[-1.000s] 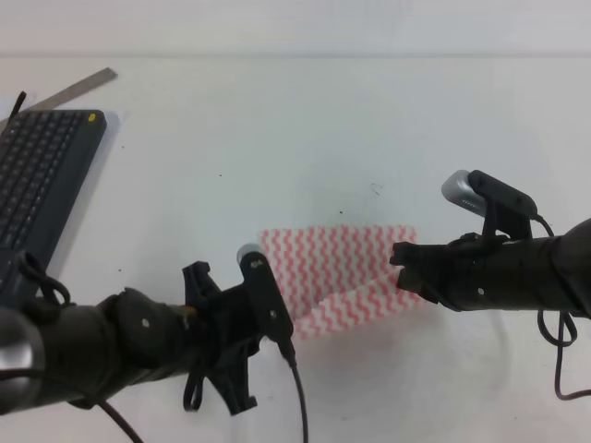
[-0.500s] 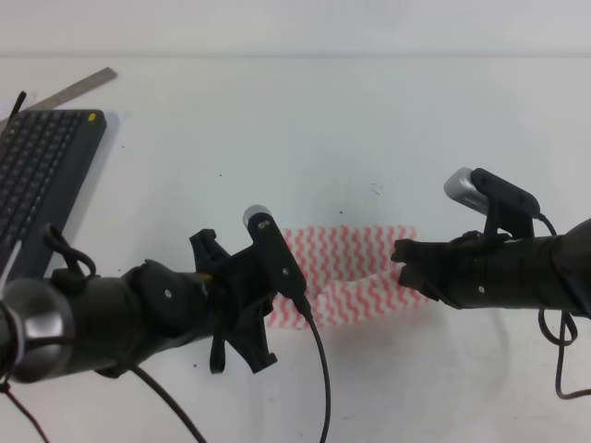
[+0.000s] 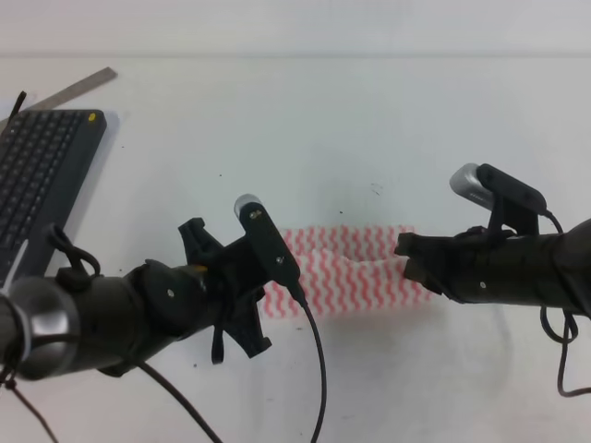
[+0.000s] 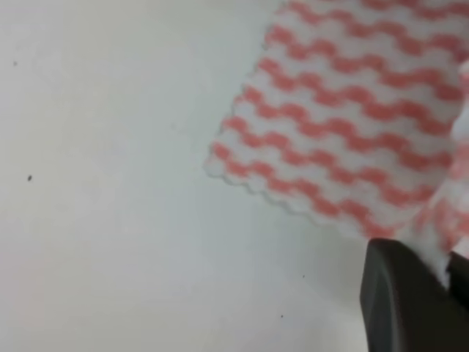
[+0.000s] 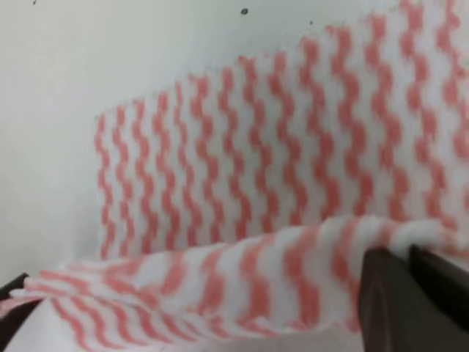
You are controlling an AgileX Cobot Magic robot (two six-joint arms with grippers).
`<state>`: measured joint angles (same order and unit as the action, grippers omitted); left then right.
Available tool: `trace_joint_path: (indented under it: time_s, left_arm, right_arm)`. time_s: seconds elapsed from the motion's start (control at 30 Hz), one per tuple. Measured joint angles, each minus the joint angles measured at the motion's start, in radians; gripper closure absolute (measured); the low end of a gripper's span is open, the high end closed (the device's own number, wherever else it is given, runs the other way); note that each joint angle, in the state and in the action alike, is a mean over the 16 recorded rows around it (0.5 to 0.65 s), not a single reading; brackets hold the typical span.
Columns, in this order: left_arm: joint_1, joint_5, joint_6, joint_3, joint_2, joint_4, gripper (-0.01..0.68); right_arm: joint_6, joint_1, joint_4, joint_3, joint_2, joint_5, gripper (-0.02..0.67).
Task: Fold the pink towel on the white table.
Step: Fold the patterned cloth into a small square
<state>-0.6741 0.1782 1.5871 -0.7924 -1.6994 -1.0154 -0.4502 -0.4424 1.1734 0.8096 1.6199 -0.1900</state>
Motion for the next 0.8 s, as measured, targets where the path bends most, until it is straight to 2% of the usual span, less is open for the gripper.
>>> trace_joint_path:
  time_s: [0.8]
  left_arm:
    - [0.003,0.014,-0.041,-0.081,-0.069,0.001,0.675]
  right_arm:
    - [-0.02,0.002,0.005,0.039,0.0,0.039,0.664]
